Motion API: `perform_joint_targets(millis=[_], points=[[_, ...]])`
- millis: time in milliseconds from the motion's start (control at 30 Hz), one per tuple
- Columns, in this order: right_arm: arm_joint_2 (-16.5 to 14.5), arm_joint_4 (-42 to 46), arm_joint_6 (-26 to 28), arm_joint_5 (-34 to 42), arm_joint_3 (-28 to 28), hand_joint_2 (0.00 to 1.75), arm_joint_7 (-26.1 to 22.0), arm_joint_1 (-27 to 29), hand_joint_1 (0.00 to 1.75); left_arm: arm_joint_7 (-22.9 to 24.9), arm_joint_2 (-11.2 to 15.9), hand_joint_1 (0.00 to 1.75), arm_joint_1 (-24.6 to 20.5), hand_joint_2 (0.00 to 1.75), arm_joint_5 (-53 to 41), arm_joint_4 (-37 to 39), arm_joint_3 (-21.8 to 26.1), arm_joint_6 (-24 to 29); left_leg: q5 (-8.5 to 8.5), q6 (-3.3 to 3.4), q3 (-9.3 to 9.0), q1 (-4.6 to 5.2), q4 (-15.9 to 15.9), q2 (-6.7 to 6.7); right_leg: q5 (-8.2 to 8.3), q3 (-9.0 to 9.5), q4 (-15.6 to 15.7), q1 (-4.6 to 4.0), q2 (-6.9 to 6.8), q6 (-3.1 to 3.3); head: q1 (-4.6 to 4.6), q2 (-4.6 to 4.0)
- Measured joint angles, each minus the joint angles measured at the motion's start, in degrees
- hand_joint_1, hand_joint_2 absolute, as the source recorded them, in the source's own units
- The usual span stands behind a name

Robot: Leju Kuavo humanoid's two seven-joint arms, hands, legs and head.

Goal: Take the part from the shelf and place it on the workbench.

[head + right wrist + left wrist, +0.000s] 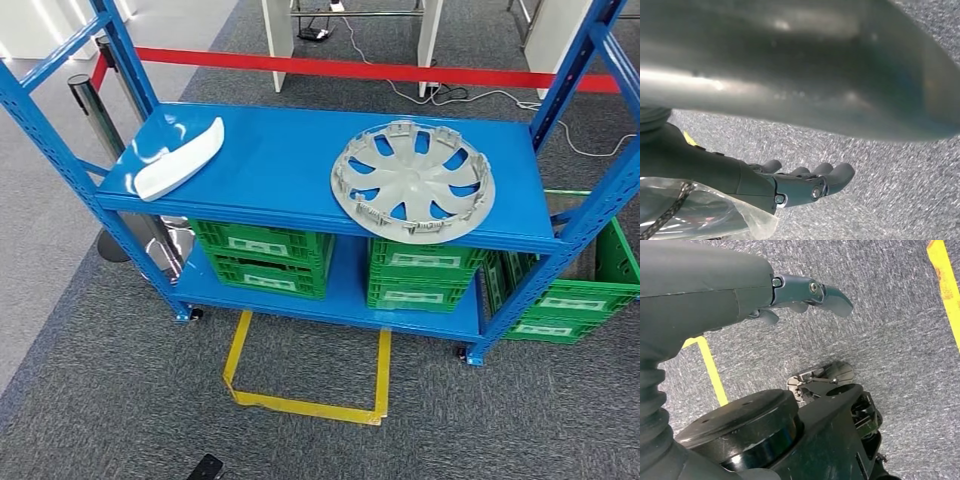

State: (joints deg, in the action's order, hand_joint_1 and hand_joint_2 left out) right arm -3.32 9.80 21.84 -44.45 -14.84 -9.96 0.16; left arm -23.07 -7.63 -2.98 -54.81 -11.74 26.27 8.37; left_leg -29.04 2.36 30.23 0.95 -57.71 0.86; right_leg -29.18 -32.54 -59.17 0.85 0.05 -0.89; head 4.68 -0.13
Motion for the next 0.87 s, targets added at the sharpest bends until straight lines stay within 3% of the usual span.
perform_joint_targets(millis=[200,667,800,867], points=[[0.0,-0.01,0.01,-0.09,0.0,0.0,0.02,0.0,0.0,0.1,0.0,0.0,0.0,1.75,-0.15,0.0,-0.01,-0.01,-0.08,-1.77,-0.06,-0.22,0.17,0.0,-0.1,0.08,-0.02,-0.16,0.0,0.16,-0.02,0.0],[0.0,-0.01,0.39,-0.53,-0.02,0.0,1.97,0.0,0.0,0.3,0.0,0.0,0.02,1.75,-0.05,0.01,0.05,-0.03,-0.17,-1.71,-0.28,-0.15,0.17,0.0,-0.01,0.66,0.55,-0.06,-0.01,0.02,-0.04,0.0],[0.0,-0.01,0.61,-0.53,-0.04,1.75,3.47,-0.01,0.0,1.39,0.0,0.0,0.01,1.75,0.52,0.01,0.39,-0.48,-0.19,-1.68,-0.28,-0.14,0.17,0.0,0.01,0.68,0.61,-0.02,-0.01,-0.02,-0.05,0.0],[0.0,0.0,0.58,-0.61,-0.04,1.75,3.94,-0.01,0.0,1.58,0.0,0.0,0.0,1.75,0.72,0.01,0.62,-1.11,-0.2,-1.67,-0.28,-0.14,0.17,0.0,0.01,0.68,0.62,-0.02,-0.01,-0.02,-0.05,0.0]])
